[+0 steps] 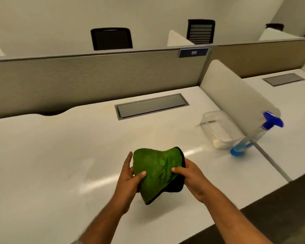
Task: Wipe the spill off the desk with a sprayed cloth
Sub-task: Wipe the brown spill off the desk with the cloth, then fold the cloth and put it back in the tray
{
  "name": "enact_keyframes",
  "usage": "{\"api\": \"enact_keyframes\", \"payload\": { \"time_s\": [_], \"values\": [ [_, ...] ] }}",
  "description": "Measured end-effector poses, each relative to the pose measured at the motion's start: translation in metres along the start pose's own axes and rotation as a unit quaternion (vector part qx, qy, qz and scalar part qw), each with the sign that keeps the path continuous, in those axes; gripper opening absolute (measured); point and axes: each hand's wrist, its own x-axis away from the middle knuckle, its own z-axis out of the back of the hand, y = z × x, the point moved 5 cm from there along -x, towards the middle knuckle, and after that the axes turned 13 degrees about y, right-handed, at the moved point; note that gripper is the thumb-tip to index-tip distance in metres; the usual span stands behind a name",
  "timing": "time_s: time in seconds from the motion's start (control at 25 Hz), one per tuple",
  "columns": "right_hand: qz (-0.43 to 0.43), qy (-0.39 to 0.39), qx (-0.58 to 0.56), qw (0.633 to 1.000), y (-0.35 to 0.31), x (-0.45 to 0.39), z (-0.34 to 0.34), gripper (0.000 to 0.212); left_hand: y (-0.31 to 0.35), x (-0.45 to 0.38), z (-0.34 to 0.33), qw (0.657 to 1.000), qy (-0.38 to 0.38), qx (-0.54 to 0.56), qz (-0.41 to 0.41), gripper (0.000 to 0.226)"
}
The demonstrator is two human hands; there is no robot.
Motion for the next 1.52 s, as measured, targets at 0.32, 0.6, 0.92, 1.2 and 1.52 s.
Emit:
{"api": "enact_keyframes", "payload": {
  "time_s": [0.32, 0.6, 0.92, 1.2, 1.52],
  "values": [
    [0.007, -0.027, -0.126, 0.992, -0.011, -0.016, 0.067, 0.101, 0.059, 0.006, -0.072, 0.977, -0.051, -0.116, -0.170, 0.099],
    [-0.051, -0.116, -0.226, 0.966, -0.040, -0.076, 0.130, 0.085, 0.066, -0.009, -0.151, 0.984, -0.046, -0.103, -0.138, 0.119],
    [-0.228, -0.263, -0.245, 0.905, -0.038, -0.122, 0.178, 0.059, 0.083, -0.021, -0.248, 0.953, -0.015, -0.231, -0.195, 0.087],
    [-0.233, -0.341, -0.169, 0.895, -0.042, -0.141, 0.185, 0.085, 0.101, -0.016, -0.279, 0.957, -0.041, -0.196, -0.211, 0.064],
    [-0.190, -0.344, -0.212, 0.895, -0.064, -0.153, 0.192, 0.065, 0.095, -0.047, -0.228, 0.989, 0.094, -0.085, -0.074, 0.093]
  ]
}}
